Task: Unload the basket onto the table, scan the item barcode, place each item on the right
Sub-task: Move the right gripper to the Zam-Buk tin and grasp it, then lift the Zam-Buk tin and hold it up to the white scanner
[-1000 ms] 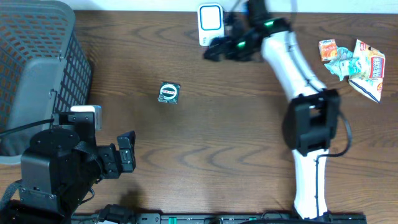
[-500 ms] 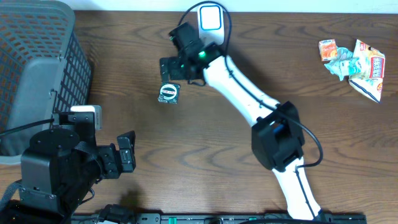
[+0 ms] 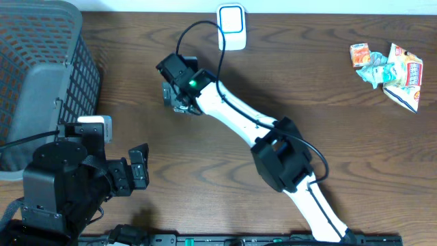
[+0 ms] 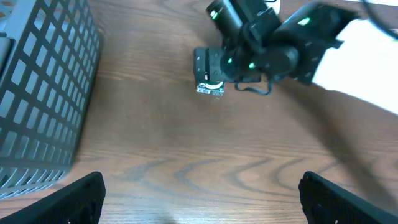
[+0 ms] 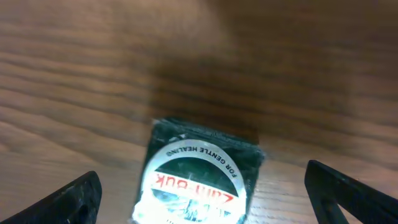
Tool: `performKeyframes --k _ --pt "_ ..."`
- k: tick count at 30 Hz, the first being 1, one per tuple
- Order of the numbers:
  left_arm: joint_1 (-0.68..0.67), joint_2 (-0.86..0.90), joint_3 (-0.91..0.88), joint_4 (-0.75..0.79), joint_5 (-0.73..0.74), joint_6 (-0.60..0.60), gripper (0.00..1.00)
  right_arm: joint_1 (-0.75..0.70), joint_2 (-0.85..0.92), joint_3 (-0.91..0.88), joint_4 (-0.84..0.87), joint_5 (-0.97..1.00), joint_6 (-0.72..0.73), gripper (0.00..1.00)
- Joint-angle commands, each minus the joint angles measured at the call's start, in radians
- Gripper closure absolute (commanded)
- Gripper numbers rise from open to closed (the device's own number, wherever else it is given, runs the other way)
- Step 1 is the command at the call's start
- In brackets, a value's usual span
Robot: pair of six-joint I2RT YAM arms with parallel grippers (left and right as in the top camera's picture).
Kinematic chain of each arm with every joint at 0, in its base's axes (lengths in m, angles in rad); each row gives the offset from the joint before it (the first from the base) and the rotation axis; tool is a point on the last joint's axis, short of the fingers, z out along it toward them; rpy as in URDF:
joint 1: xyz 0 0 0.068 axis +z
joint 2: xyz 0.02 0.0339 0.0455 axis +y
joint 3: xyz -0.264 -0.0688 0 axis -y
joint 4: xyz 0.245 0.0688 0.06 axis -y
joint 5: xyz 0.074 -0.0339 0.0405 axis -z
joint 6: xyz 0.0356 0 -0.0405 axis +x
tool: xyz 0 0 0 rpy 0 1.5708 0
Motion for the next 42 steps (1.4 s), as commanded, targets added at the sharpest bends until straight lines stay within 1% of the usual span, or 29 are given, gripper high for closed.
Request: performKeyframes --k 1,3,6,11,19,23,25,27,28,30,35,39,42 --pt "0.003 -0.001 0.009 -0.001 -0.002 -0.012 0.02 0.011 0.026 -0.002 0.002 0.029 0.025 0.02" --pt "0.003 -0.001 0.009 -0.001 -0.002 -0.012 0.02 0.011 0.026 -0.002 0.004 0.029 0.025 0.02" --pt "0.003 -0.001 0.009 -0.001 -0.002 -0.012 0.02 0.011 0.026 -0.002 0.003 0.029 0.024 0.12" --pt "0.003 -0.001 0.009 -0.001 -0.002 -0.012 0.02 0.011 0.028 -0.032 0.01 0.036 0.025 0.2" --pt "0.003 -0.001 0.009 -0.001 -0.002 -0.012 0.02 0.009 0.029 -0.099 0.016 0.037 0.024 0.21" --pt "0.003 -0.001 0.009 -0.001 -0.002 -0.012 0.02 0.002 0.029 -0.106 -0.016 0.041 0.018 0.22" --pt "0.003 -0.001 0.009 -0.001 -0.002 -0.012 0.02 -0.006 0.027 -0.104 -0.037 0.04 -0.008 0.26" --pt "0.003 -0.001 0.009 -0.001 -0.002 -0.012 0.02 -0.016 0.024 -0.103 -0.062 0.04 -0.027 0.32" --pt "0.003 -0.001 0.009 -0.001 -0.002 -0.012 0.02 -0.022 0.021 -0.103 -0.077 0.04 -0.038 0.38" --pt "0.003 -0.001 0.009 -0.001 -0.002 -0.012 0.03 -0.035 0.013 -0.103 -0.112 0.04 -0.058 0.41" --pt "0.003 -0.001 0.009 -0.001 -0.002 -0.012 0.02 -0.059 -0.007 -0.103 -0.185 0.04 -0.15 0.38" --pt "0.003 -0.001 0.009 -0.001 -0.002 -0.012 0.02 -0.066 -0.013 -0.102 -0.255 0.04 -0.156 0.38" --pt "0.003 -0.001 0.009 -0.001 -0.002 -0.012 0.02 -0.068 -0.023 -0.102 -0.31 0.04 -0.156 0.36"
